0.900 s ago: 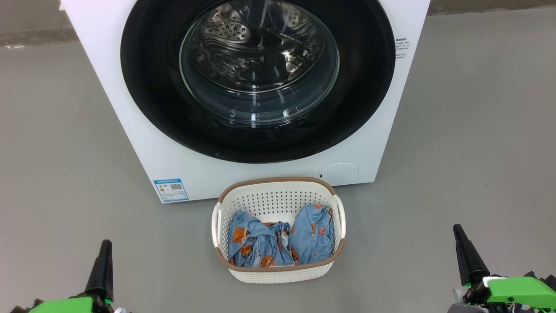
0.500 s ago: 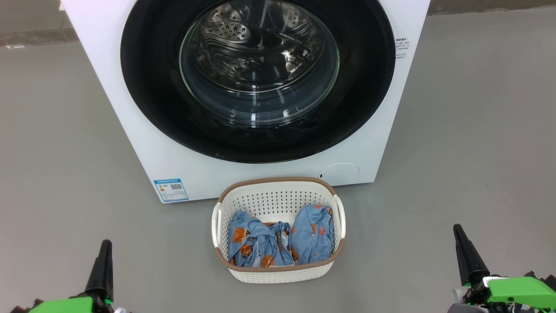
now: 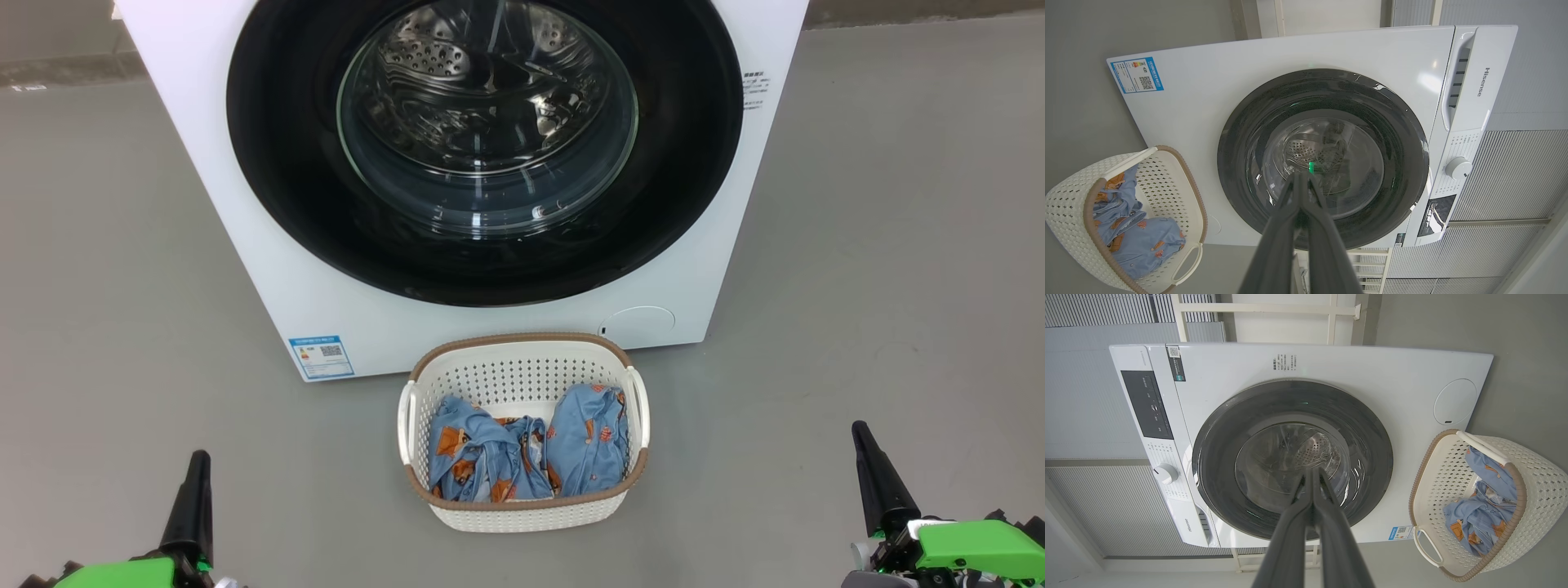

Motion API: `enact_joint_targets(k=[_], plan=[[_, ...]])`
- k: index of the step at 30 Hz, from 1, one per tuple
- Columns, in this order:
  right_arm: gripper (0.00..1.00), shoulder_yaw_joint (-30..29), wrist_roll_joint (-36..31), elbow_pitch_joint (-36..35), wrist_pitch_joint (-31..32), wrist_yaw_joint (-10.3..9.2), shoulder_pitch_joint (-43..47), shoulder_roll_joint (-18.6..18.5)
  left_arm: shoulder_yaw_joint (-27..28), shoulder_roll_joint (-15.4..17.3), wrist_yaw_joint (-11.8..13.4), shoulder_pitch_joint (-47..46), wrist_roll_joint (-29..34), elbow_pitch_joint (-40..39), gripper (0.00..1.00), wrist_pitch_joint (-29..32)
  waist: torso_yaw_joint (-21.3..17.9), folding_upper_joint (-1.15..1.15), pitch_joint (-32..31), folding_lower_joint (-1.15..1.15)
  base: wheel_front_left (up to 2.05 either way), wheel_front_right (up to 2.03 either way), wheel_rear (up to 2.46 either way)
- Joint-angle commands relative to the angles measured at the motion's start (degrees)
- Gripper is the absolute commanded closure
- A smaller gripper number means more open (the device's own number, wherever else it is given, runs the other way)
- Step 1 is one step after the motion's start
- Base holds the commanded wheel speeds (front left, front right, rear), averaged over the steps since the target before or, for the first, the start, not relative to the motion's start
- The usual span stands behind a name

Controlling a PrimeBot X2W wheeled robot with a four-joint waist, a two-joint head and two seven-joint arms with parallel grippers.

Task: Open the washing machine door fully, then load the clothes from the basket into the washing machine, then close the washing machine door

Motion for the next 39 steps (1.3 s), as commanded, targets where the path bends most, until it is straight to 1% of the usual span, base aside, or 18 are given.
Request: enact_joint_targets(k=[1,39], plan=[[1.0,1.35,-0.16,-1.42,0.44,-0.06,-2.37,-0.43,1.89,0.91,-0.65,-1.31,0.27,-1.11,1.0,0.22,0.0,0.0,0.0,0.0,0.0,0.0,0.0],[1.0,1.35,-0.16,-1.42,0.44,-0.06,-2.37,-0.43,1.87,0.91,-0.65,-1.31,0.25,-1.11,1.0,0.2,0.0,0.0,0.0,0.0,0.0,0.0,0.0]])
